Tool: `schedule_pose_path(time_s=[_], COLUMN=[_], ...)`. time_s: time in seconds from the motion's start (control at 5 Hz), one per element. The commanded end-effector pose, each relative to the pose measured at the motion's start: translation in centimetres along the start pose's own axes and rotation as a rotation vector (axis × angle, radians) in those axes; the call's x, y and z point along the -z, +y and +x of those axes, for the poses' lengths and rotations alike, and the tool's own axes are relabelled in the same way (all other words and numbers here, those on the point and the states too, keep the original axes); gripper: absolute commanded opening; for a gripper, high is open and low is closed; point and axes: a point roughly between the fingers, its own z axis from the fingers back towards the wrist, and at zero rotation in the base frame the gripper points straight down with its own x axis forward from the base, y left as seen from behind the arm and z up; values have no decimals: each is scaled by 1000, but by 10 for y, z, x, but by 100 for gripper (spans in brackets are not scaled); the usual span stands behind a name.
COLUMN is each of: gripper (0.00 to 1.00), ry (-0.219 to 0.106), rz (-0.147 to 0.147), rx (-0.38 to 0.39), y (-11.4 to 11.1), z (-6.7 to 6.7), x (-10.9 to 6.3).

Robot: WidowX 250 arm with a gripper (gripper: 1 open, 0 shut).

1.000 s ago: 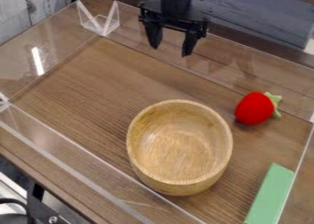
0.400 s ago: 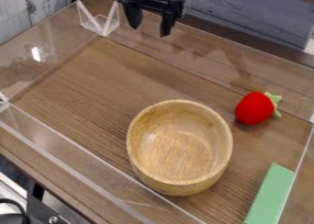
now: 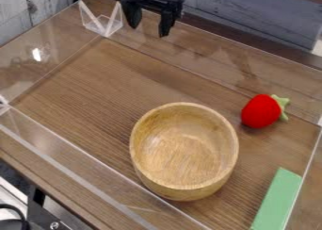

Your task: Move the red object to the right side of the table

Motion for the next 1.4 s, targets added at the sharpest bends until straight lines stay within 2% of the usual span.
schedule_pose_path(time_s=[0.0, 0.6, 1.2], gripper=[100, 100, 100], ry=[-85, -94, -97], rz=[10, 10, 17], rx=[38, 91, 123], y=[-5, -14, -19], z=[7, 8, 7], x=[-30, -33, -29])
